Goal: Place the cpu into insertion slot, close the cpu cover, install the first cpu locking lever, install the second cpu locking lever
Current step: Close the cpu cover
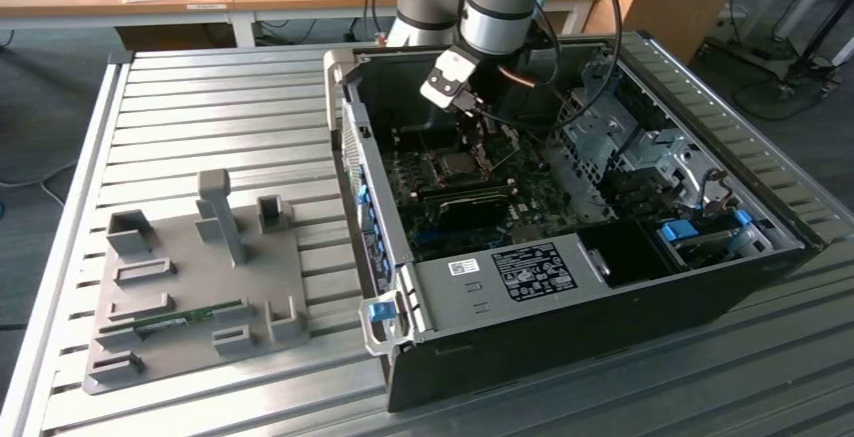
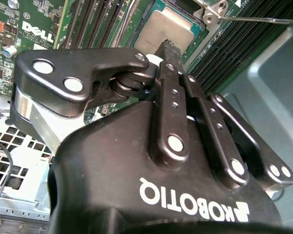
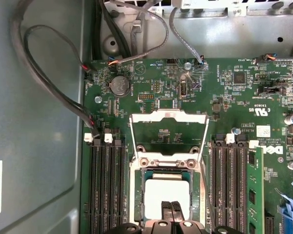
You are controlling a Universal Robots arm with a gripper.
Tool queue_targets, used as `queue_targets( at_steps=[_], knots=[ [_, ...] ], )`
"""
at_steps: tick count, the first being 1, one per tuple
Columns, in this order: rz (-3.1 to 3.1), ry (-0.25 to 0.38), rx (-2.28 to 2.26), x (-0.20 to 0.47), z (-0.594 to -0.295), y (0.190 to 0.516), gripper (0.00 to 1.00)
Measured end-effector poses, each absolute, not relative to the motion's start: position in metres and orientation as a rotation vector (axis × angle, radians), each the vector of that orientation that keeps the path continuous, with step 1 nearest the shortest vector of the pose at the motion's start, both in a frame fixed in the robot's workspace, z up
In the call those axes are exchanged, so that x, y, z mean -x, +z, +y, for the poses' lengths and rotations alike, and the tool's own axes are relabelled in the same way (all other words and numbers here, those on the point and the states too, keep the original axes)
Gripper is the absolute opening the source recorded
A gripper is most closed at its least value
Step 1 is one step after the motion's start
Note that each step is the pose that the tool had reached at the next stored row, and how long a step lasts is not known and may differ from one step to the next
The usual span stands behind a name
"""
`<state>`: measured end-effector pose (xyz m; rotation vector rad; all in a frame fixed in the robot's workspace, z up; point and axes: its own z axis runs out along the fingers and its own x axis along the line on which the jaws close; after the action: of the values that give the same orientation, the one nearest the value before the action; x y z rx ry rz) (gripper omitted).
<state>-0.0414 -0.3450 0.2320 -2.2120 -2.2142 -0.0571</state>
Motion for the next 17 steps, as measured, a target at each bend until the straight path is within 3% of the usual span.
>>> queue_targets(
  at_steps=[17],
  knots=[
    [-2.213, -0.054, 2.21, 0.041, -0.345, 0.252, 0.11]
  ],
)
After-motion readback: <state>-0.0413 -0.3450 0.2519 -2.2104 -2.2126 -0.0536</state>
